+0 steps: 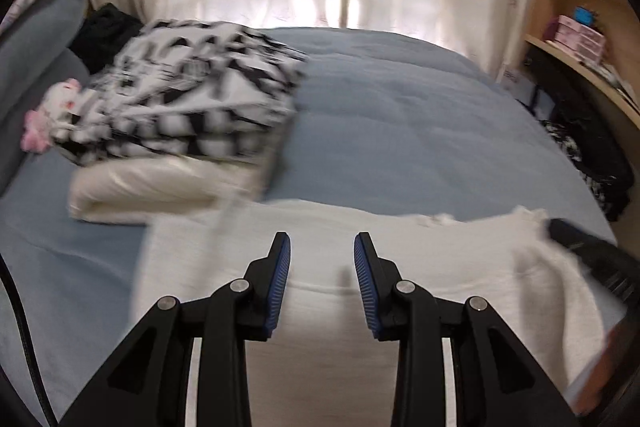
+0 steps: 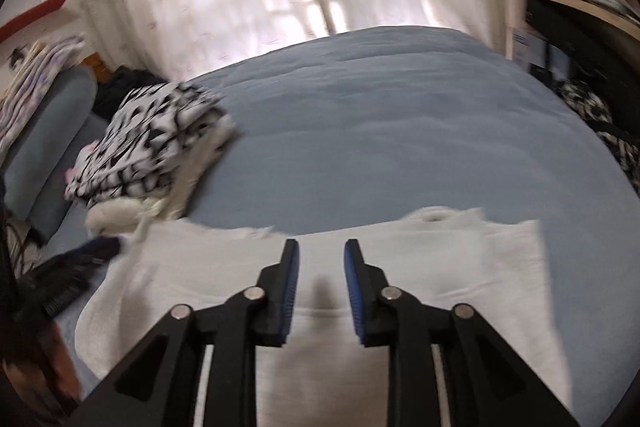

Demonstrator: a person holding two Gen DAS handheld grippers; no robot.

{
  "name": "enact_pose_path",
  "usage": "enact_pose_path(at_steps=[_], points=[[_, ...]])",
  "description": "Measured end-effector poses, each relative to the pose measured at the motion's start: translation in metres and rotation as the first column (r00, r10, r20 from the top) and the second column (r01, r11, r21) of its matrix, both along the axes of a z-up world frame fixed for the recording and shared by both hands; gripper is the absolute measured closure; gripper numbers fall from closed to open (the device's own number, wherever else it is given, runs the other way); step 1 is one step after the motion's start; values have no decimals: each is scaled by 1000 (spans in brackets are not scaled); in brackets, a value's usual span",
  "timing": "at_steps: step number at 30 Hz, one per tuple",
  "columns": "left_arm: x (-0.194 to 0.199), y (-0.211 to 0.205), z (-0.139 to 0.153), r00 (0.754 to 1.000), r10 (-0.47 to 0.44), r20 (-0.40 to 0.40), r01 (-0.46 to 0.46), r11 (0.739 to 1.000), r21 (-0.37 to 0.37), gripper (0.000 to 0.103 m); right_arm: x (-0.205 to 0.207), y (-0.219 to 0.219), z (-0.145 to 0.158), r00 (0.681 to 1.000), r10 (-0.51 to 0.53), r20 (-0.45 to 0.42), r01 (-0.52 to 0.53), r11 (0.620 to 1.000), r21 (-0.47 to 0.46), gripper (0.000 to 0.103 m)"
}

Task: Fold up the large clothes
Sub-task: 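Open both tools and smooth the folded hoodie flat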

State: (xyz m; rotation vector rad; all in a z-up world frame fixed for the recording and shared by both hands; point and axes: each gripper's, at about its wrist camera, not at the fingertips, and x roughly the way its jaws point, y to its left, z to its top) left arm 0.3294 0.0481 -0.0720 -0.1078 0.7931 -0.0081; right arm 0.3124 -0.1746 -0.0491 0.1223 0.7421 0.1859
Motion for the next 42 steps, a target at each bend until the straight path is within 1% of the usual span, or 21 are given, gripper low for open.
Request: enact_pose_path(at_steps=[1, 3, 4, 6, 7, 8, 10, 11, 12, 16, 25, 29, 31, 34, 35, 36, 39, 42], points=[[1, -12, -5, 1000, -5, -9, 5, 1000, 3, 72, 2, 13, -9, 1000, 9, -7, -9, 1000, -5, 78], [3, -31, -27, 999, -7, -44, 8, 1000, 21, 72, 11, 22, -26, 999, 11, -34, -12, 1000, -23, 78], [6, -35, -40, 998, 4, -64, -1, 999, 45, 72, 17, 26, -40, 999, -9, -52, 6, 999, -53, 78], [7, -42, -55, 998, 3, -63, 3, 996, 91, 70, 24, 24, -57, 997, -37, -61, 32, 997, -72, 78], [7, -47, -60, 999, -12, -50, 19, 991, 131, 70, 26, 24, -63, 998, -33, -59, 28, 997, -78, 78], [6, -52, -63, 999, -24, -42, 31, 984, 175, 69, 26, 25, -69, 999, -29, -45, 24, 994, -105, 78], [6, -58, -70, 999, -22, -37, 29, 974, 225, 69, 26, 34, -76, 1000, -22, -5, 20, 981, -193, 78], [5, -60, -73, 999, -16, -36, 24, 972, 235, 69, 26, 38, -78, 1000, -27, 6, 27, 975, -221, 78], [6, -60, -75, 1000, -8, -28, 15, 972, 236, 69, 27, 38, -79, 1000, -30, 7, 31, 973, -227, 78], [9, -60, -81, 1000, 3, -9, -1, 970, 242, 69, 36, 31, -86, 999, -39, 6, 39, 978, -204, 78], [8, -52, -80, 1000, -12, -4, 12, 983, 182, 69, 28, 28, -84, 1000, -23, 13, 25, 983, -180, 78], [3, -49, -75, 999, -41, -16, 44, 984, 172, 69, 22, 28, -79, 1000, 8, 5, -7, 980, -199, 78], [-1, -43, -69, 998, -52, -26, 55, 989, 135, 69, 12, 22, -71, 999, 32, 18, -28, 982, -187, 78], [-9, -29, -59, 996, -73, -54, 75, 996, 42, 69, -8, 5, -62, 998, 36, 59, -24, 982, -186, 79], [-12, -25, -57, 995, -82, -60, 83, 996, 28, 68, -15, -2, -60, 997, 39, 62, -27, 982, -185, 80], [-16, -21, -56, 994, -88, -58, 90, 995, 31, 66, -20, -9, -60, 997, 46, 62, -34, 983, -183, 81], [-27, -11, -56, 992, -115, -50, 117, 992, 54, 66, -35, -29, -60, 996, 56, 70, -41, 979, -200, 81], [-34, -2, -52, 991, -121, -54, 123, 992, 39, 66, -44, -45, -57, 997, 29, 65, -16, 981, -192, 81]])
